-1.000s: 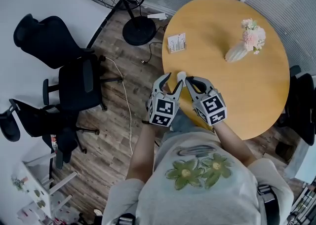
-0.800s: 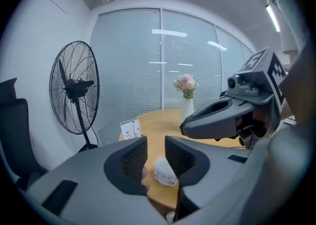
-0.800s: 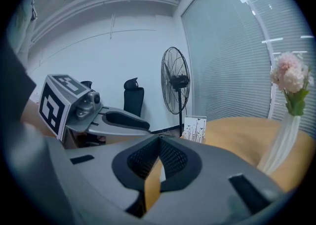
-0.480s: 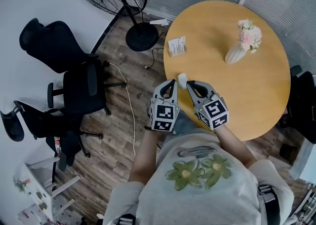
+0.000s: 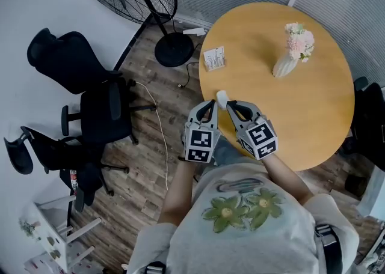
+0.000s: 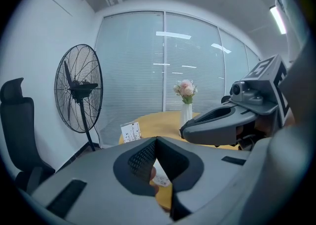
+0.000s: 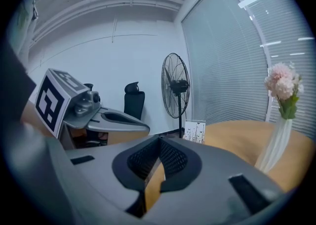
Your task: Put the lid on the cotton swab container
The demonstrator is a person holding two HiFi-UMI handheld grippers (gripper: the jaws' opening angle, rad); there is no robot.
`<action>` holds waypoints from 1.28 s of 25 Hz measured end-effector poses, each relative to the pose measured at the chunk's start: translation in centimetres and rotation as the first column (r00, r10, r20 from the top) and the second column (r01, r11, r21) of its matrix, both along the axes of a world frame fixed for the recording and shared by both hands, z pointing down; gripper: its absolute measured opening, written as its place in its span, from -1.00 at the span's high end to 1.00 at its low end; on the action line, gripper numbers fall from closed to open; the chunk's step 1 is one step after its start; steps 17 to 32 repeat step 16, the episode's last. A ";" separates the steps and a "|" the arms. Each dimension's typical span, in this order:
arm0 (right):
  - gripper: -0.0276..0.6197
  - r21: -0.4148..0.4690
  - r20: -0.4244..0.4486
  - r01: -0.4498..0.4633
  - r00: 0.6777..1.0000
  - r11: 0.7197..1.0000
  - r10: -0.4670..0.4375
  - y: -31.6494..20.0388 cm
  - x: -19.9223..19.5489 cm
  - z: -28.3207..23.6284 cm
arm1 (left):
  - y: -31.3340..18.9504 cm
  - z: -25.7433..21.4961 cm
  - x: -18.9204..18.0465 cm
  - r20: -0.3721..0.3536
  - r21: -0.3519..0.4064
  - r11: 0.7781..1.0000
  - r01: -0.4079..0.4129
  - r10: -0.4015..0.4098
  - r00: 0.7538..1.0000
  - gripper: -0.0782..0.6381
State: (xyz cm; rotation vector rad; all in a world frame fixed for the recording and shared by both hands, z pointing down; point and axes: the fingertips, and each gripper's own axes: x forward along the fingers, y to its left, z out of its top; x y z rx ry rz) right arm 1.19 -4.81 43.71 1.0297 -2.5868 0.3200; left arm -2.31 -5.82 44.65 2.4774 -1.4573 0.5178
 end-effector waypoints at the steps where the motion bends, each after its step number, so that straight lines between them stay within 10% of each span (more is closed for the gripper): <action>1: 0.92 0.001 0.001 -0.001 1.000 1.000 0.001 0.1 0.0 -0.1 | 0.1 -0.1 0.0 0.000 0.000 1.000 -0.001 0.001 1.000 0.78; 32: 0.92 0.010 -0.009 -0.002 1.000 1.000 0.003 1.3 0.3 -0.4 | 1.3 -0.1 0.2 0.018 0.011 1.000 0.002 -0.002 1.000 0.78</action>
